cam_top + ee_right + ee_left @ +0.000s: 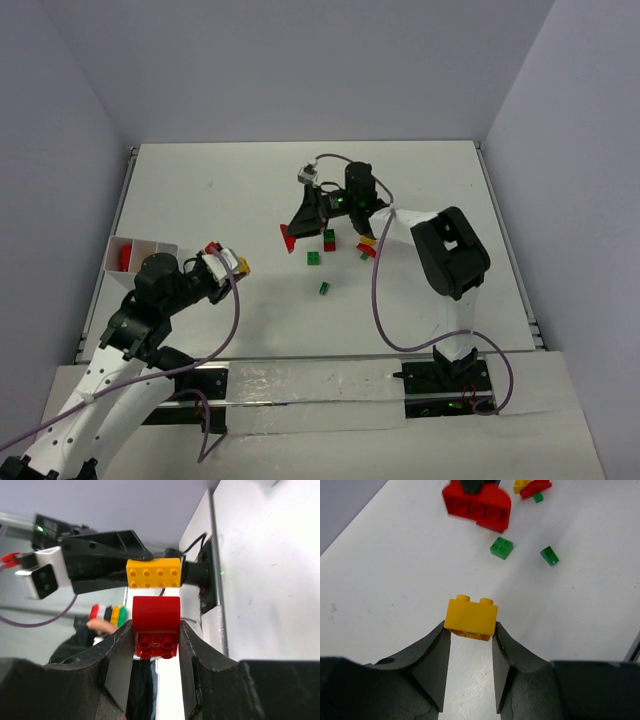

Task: Sort the legos into containers by color

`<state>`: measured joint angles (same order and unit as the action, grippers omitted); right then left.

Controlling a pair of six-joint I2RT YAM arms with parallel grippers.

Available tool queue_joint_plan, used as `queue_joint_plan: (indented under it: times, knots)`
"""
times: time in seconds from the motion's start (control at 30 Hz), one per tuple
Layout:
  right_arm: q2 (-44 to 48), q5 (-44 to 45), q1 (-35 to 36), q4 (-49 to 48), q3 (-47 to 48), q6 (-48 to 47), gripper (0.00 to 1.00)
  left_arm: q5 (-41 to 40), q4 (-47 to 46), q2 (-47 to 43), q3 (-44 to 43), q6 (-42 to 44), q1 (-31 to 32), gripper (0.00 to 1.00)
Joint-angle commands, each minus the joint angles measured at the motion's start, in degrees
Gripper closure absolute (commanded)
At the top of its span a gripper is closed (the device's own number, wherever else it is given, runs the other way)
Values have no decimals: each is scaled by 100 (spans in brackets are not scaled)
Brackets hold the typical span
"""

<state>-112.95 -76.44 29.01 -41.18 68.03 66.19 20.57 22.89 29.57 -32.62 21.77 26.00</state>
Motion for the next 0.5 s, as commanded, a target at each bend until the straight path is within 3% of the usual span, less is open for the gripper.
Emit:
queue_joint_plan:
  times: [0.0, 0.17, 0.47]
  knots:
    - [423, -99, -290, -320, 0, -18, 100, -862, 549, -31, -358, -380, -130, 100]
    - [432, -81, -379, -259, -35, -123, 100, -1739, 1347, 1226, -1501, -473, -517, 100]
    - [578, -45, -374, 538, 22, -822, 100, -813, 3135, 3477, -3718, 79, -3374, 100]
